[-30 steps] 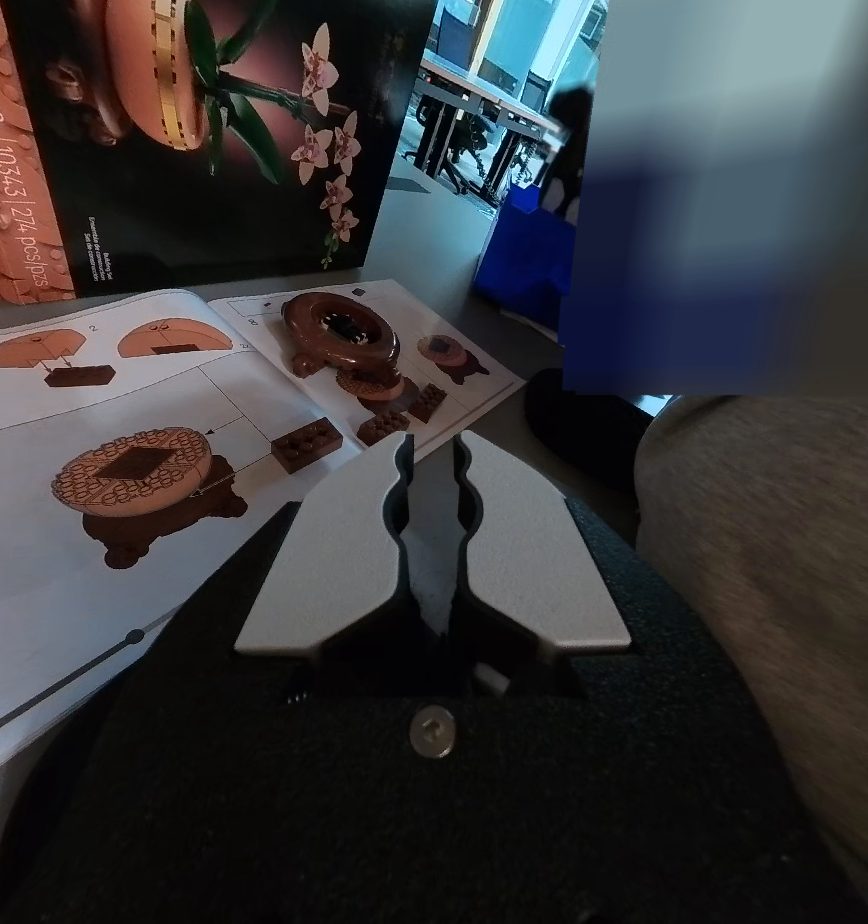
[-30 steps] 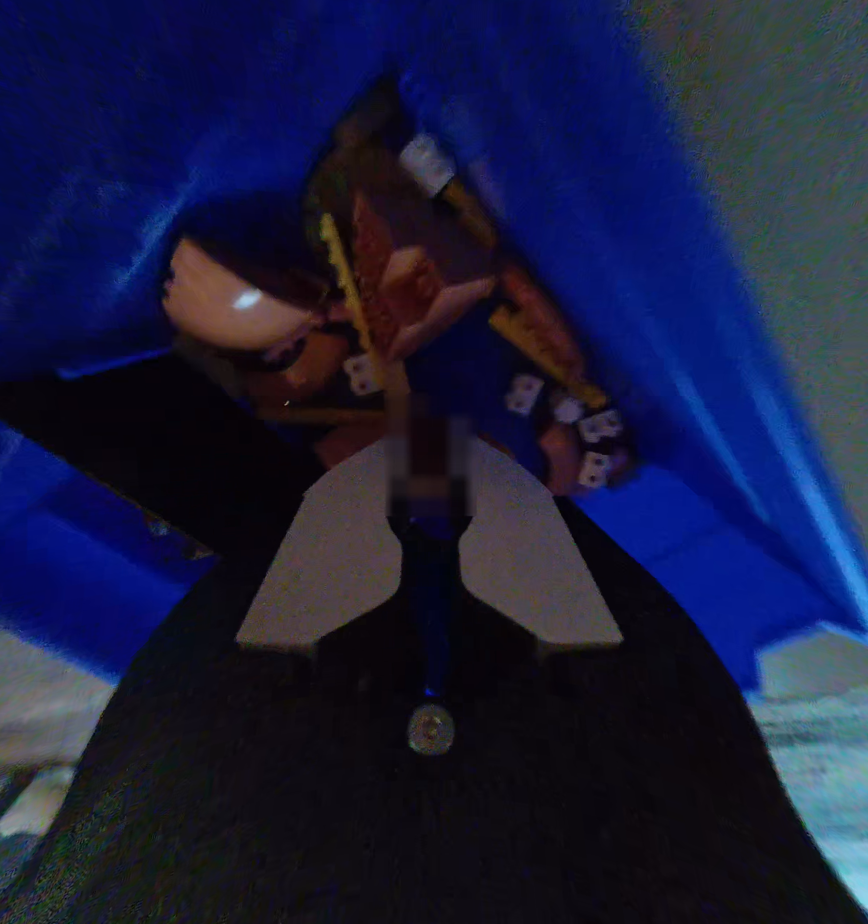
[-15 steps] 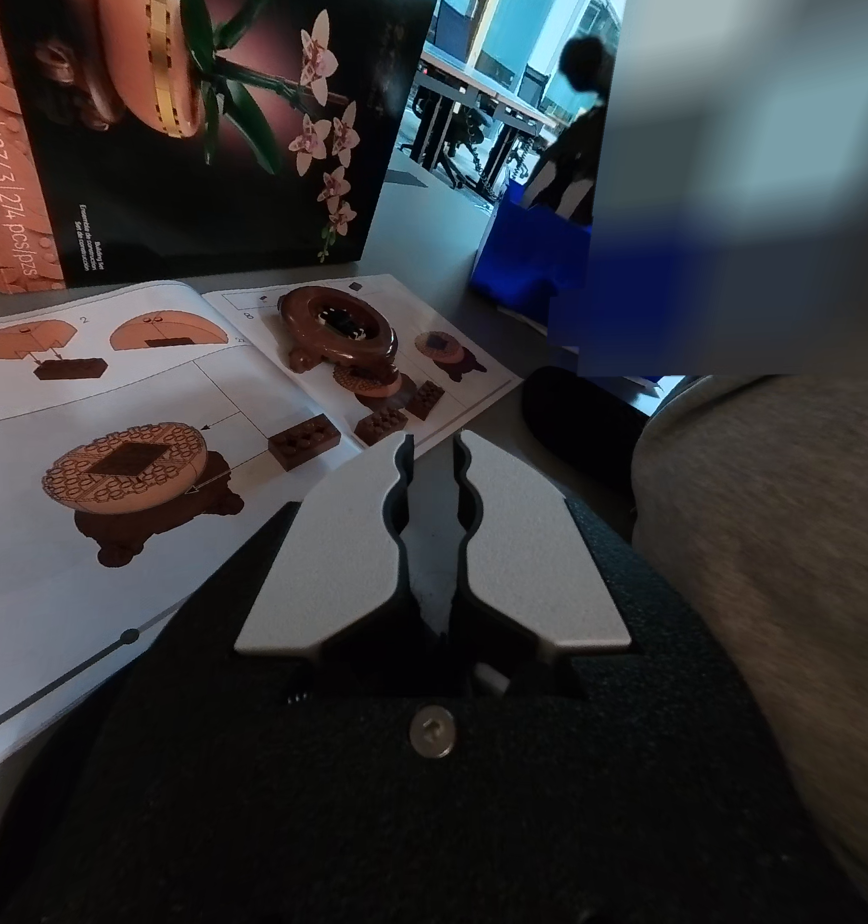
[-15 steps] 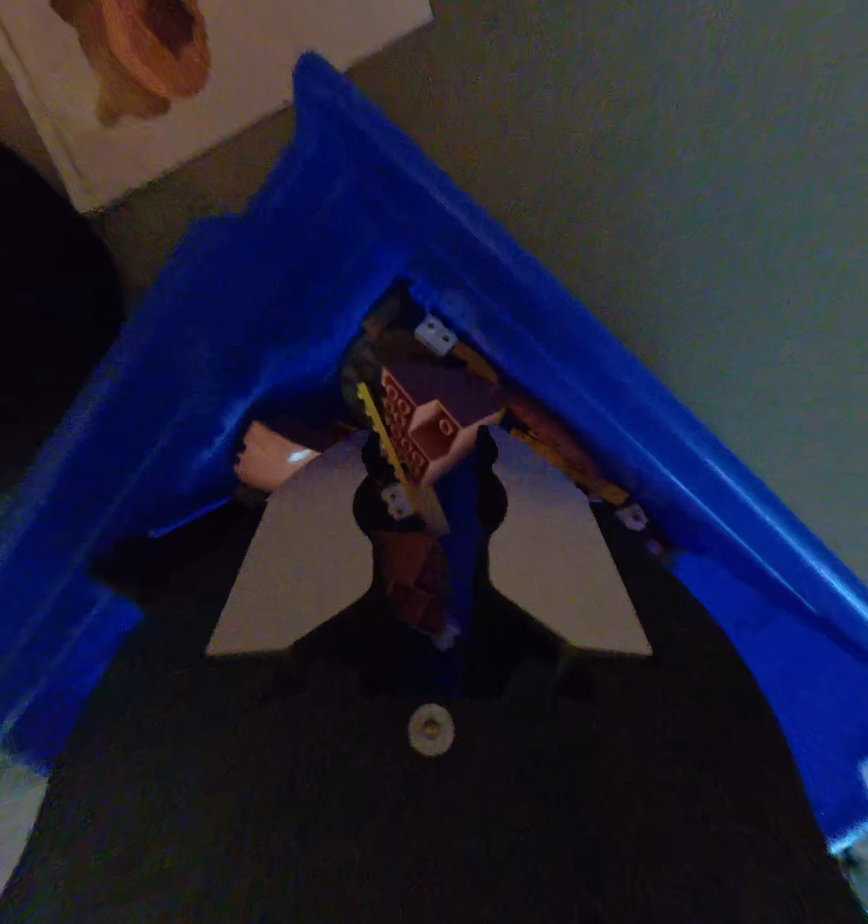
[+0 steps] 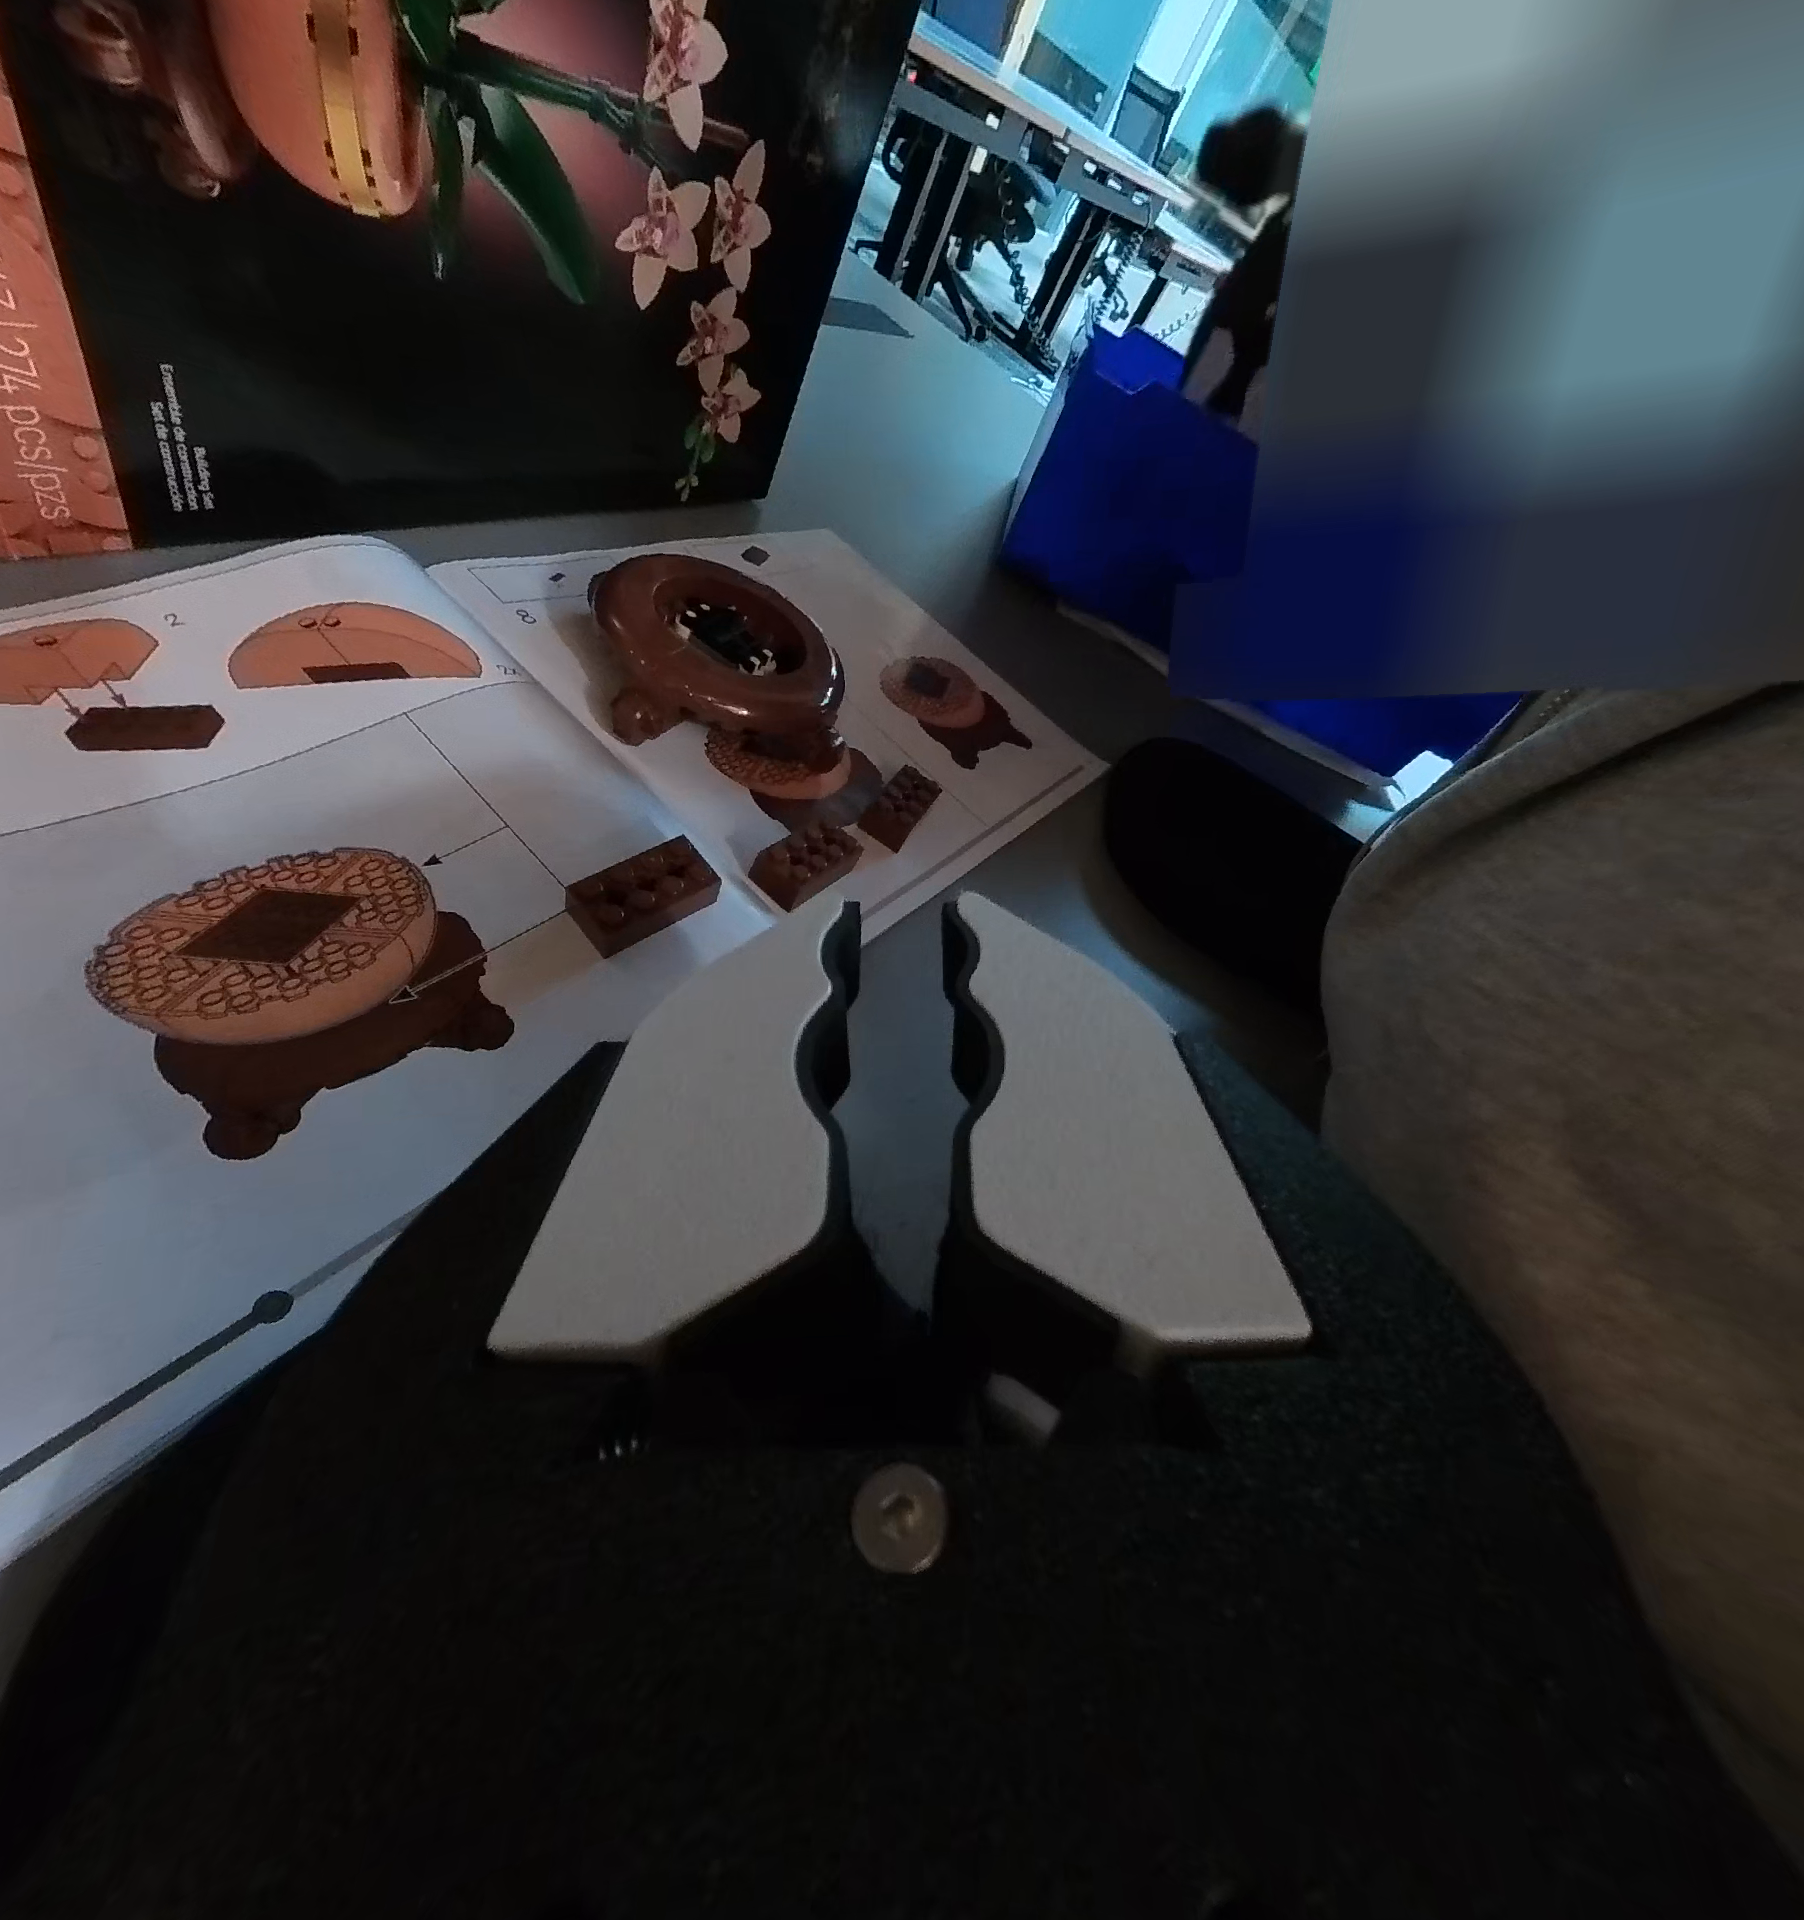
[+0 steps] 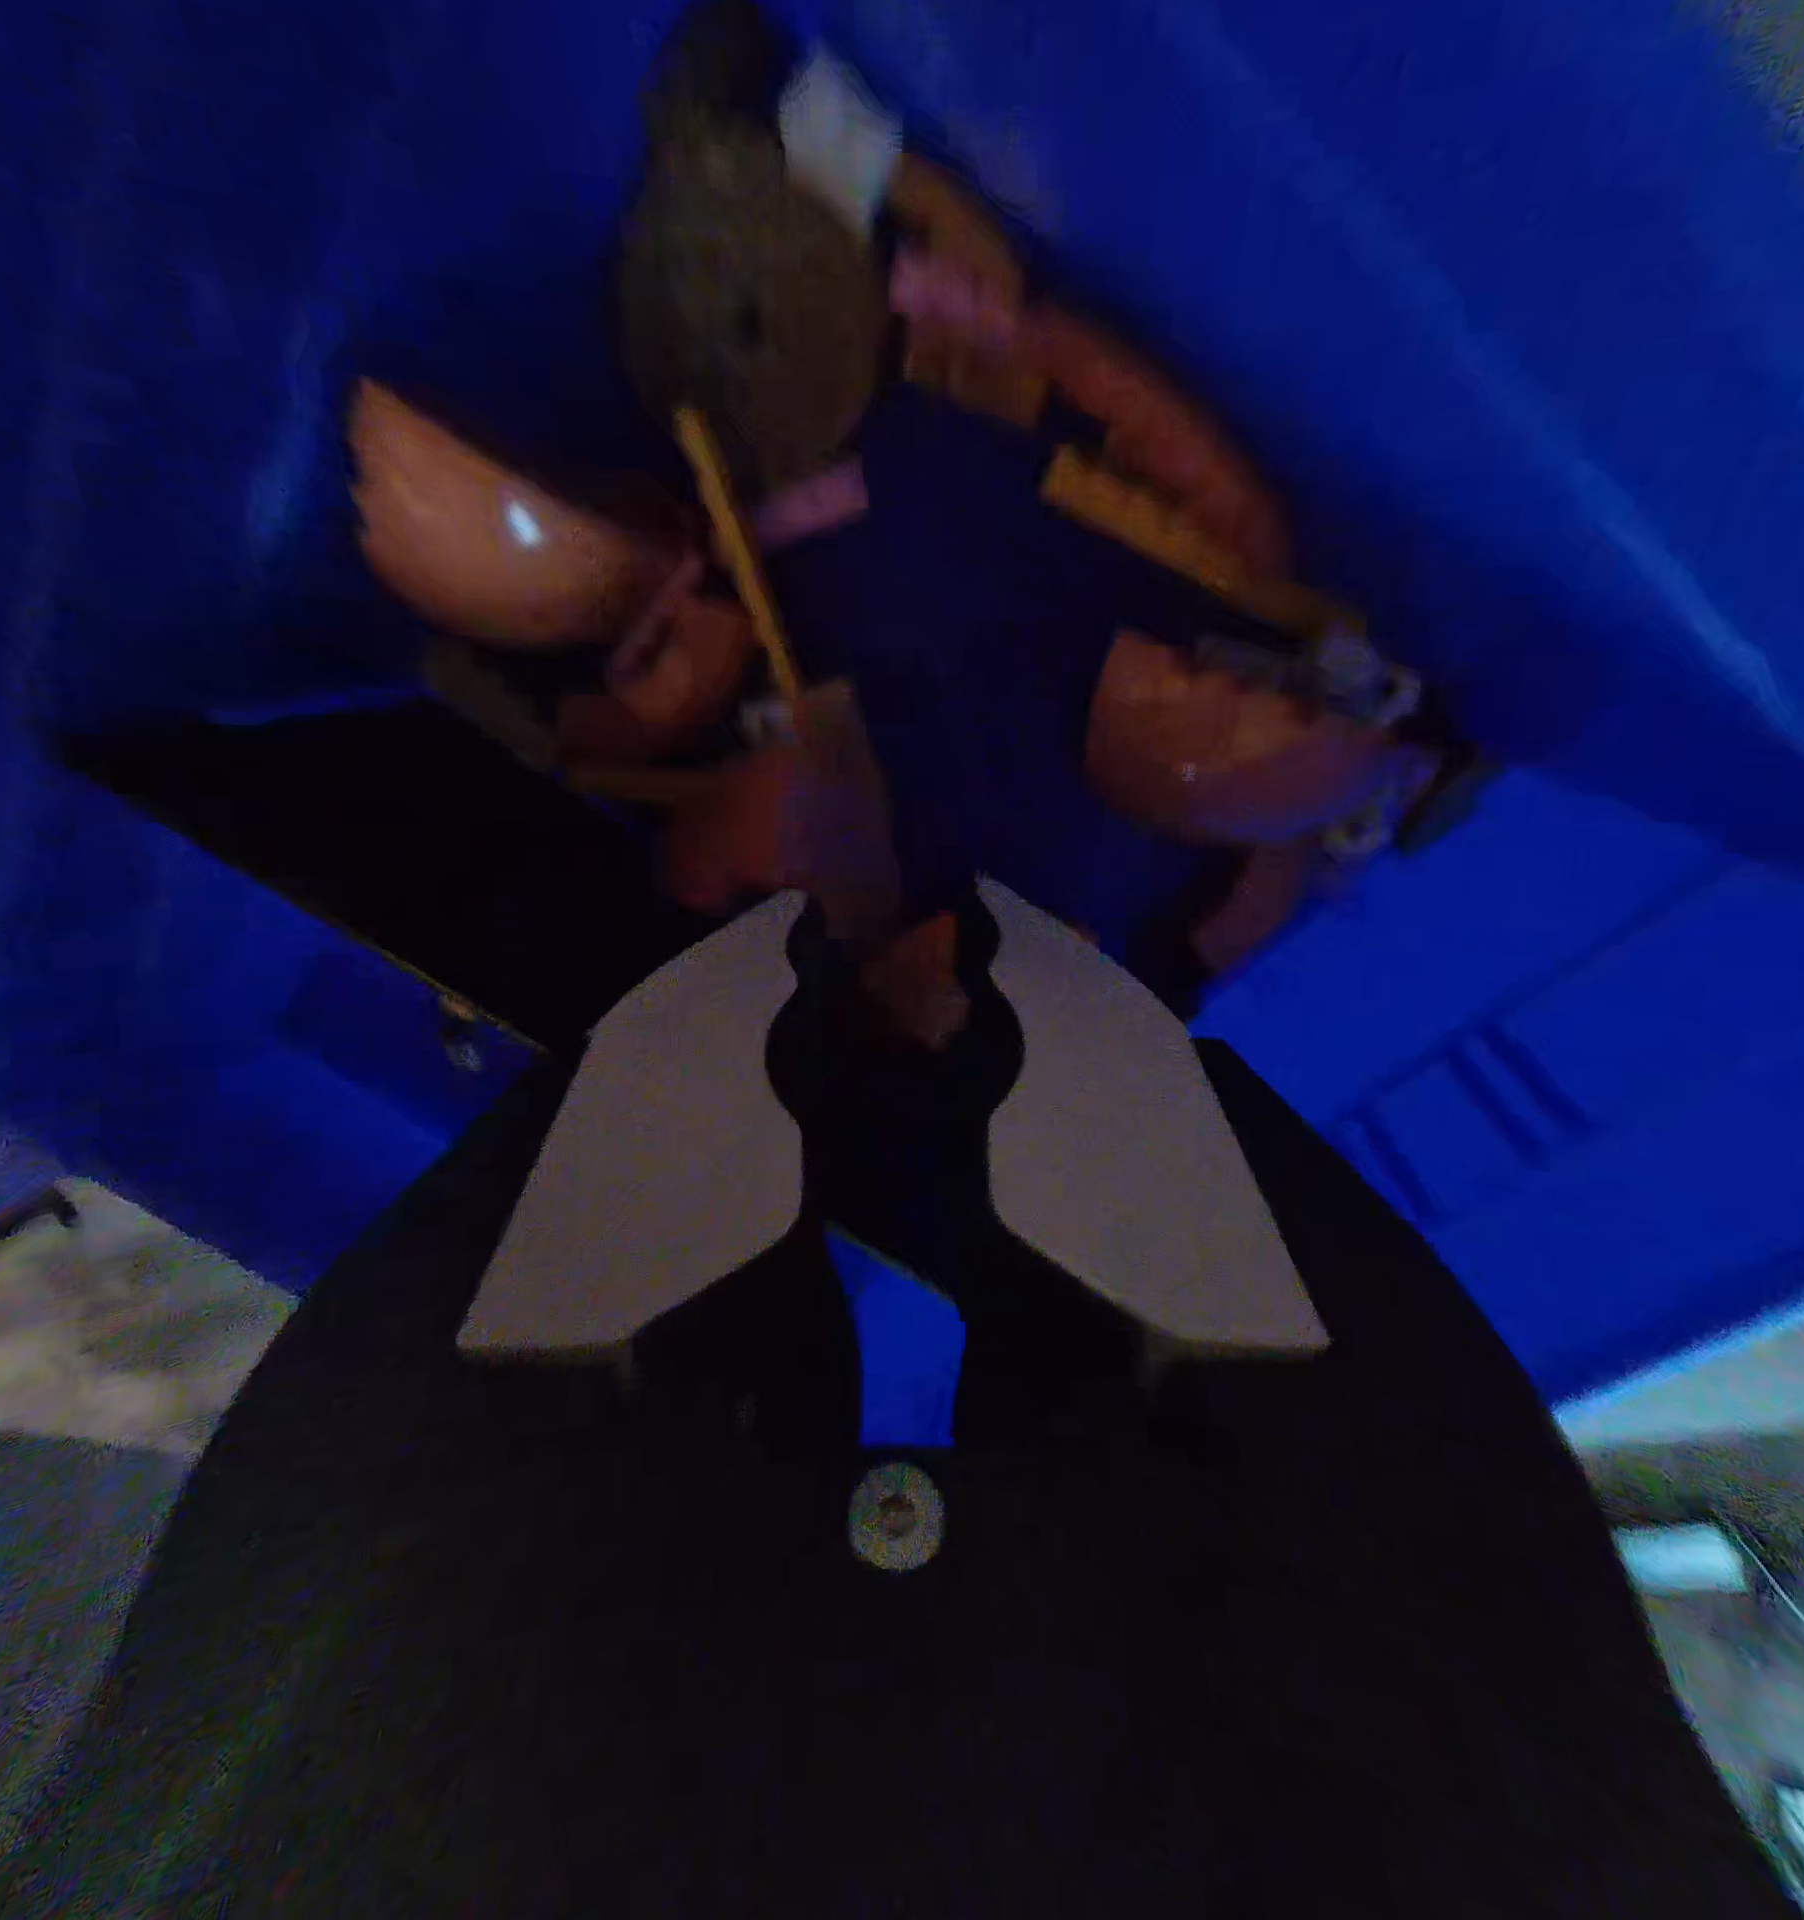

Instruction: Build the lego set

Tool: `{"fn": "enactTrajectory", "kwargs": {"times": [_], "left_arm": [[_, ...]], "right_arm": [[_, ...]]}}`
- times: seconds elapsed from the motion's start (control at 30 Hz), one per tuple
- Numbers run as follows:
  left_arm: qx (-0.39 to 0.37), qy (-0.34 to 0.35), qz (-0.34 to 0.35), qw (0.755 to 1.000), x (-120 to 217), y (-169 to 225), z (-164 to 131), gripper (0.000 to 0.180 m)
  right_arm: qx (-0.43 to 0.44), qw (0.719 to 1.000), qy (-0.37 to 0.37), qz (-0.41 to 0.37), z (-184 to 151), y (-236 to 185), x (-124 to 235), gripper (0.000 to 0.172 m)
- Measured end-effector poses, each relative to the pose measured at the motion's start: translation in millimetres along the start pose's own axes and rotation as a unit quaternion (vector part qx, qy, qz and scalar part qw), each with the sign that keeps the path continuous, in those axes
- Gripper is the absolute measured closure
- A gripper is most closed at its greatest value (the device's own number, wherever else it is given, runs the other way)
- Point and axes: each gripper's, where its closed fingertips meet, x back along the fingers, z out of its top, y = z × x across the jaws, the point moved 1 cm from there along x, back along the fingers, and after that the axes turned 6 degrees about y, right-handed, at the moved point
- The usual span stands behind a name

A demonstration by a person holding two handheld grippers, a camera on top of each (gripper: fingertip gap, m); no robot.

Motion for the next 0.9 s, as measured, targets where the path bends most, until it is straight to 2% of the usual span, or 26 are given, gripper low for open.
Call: {"fn": "enactTrajectory", "kwargs": {"times": [0.03, 0.1, 0.17, 0.2, 0.23, 0.3, 0.4, 0.47, 0.5, 0.53, 0.6, 0.63, 0.73, 0.9], "left_arm": [[0.0, -0.001, 0.0, 1.0, 0, 0, 0, 0.166], [-0.003, -0.001, 0.001, 1.0, 0, 0, 0, 0.166], [-0.004, 0.001, 0.001, 1.0, 0, 0, 0, 0.166], [-0.003, 0.002, 0.0, 1.0, 0, 0, 0, 0.166], [-0.002, 0.004, -0.001, 1.0, 1, 0, 1, 0.166], [-0.001, 0.007, -0.003, 1.0, 1, 1, 1, 0.166], [0.001, 0.012, -0.006, 1.0, 2, 1, 3, 0.166], [0.003, 0.012, -0.009, 1.0, 2, 1, 3, 0.166], [0.003, 0.013, -0.01, 1.0, 2, 1, 3, 0.166], [0.002, 0.014, -0.011, 1.0, 2, 2, 3, 0.166], [0.0, 0.018, -0.012, 1.0, 3, 2, 4, 0.166], [-0.001, 0.02, -0.012, 1.0, 3, 3, 4, 0.166], [-0.004, 0.027, -0.013, 1.0, 5, 3, 6, 0.166], [-0.006, 0.031, -0.013, 0.999, 5, 4, 7, 0.166]], "right_arm": [[-0.006, 0.999, 0.046, 0.027, 14, -8, 1, 0.144], [0.009, 0.987, 0.133, 0.089, 45, -31, 3, 0.124], [0.054, 0.972, 0.191, 0.124, 68, -53, -1, 0.122], [0.074, 0.971, 0.188, 0.126, 71, -60, -8, 0.125], [0.091, 0.976, 0.164, 0.113, 67, -61, -18, 0.133], [0.117, 0.981, 0.102, 0.118, 52, -67, -33, 0.137], [0.105, 0.981, 0.053, 0.152, 31, -75, -28, 0.138], [0.094, 0.988, 0.037, 0.115, 21, -62, -20, 0.138], [0.088, 0.99, 0.056, 0.09, 24, -52, -15, 0.139], [0.073, 0.99, 0.102, 0.061, 35, -41, -8, 0.139], [0.033, 0.978, 0.206, -0.014, 63, -11, 5, 0.127], [0.029, 0.974, 0.218, -0.061, 67, 5, 5, 0.129], [0.03, 0.978, 0.145, -0.147, 53, 34, -12, 0.116], [0.004, 0.985, 0.12, -0.127, 54, 31, -37, 0.121]]}}
